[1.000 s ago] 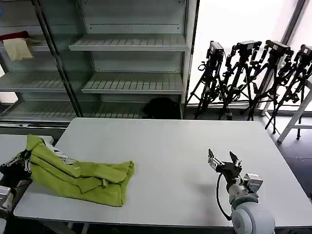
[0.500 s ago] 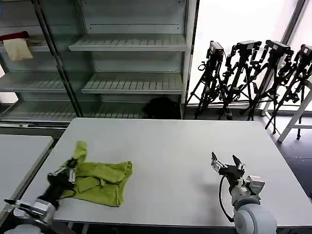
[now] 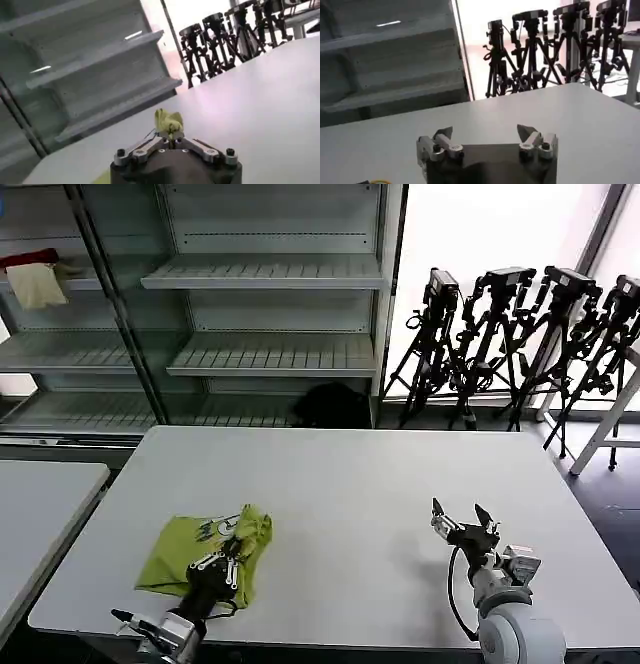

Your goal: Fold and organize the clothes.

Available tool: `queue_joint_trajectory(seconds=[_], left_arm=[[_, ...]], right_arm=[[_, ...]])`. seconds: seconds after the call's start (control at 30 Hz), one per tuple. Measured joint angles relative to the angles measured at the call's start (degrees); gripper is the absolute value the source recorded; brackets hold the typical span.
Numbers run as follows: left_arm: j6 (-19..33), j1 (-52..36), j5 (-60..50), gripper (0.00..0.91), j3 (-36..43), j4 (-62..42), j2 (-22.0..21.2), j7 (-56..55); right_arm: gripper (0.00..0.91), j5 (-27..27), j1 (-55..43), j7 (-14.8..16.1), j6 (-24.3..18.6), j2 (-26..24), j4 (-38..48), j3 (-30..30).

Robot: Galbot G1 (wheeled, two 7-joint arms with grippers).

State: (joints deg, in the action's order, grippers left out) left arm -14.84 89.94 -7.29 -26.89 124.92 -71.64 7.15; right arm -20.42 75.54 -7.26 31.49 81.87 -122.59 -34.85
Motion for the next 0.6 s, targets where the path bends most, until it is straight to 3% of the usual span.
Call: queue_joint_trajectory(seconds=[0.1, 0.13, 0.17, 0.6], left_arm=[[-0.9, -0.3, -0.2, 0.03, 1.7, -0.7, -0.8, -0.7], [-1.2, -0.5, -0.3, 0.655, 2.2, -1.1, -1.1, -0.9], [-1.4, -0.7, -0.4, 0.907, 2.6, -1.5, -1.4, -1.2], [-3.5, -2.9, 0.1, 0.907, 7.2, -5.6, -5.1, -4.6]], right_arm=[[0.907, 0.5, -0.3, 0.4, -0.3, -0.4, 0.2, 0.4], [0.907, 0.7, -0.4, 0.5, -0.4, -0.5, 0.3, 0.5], [0.907, 1.0, -0.5, 0.7, -0.6, -0.7, 0.5, 0.7], [0.907, 3.9, -0.4, 0.9, -1.0, -1.1, 0.9, 2.1]])
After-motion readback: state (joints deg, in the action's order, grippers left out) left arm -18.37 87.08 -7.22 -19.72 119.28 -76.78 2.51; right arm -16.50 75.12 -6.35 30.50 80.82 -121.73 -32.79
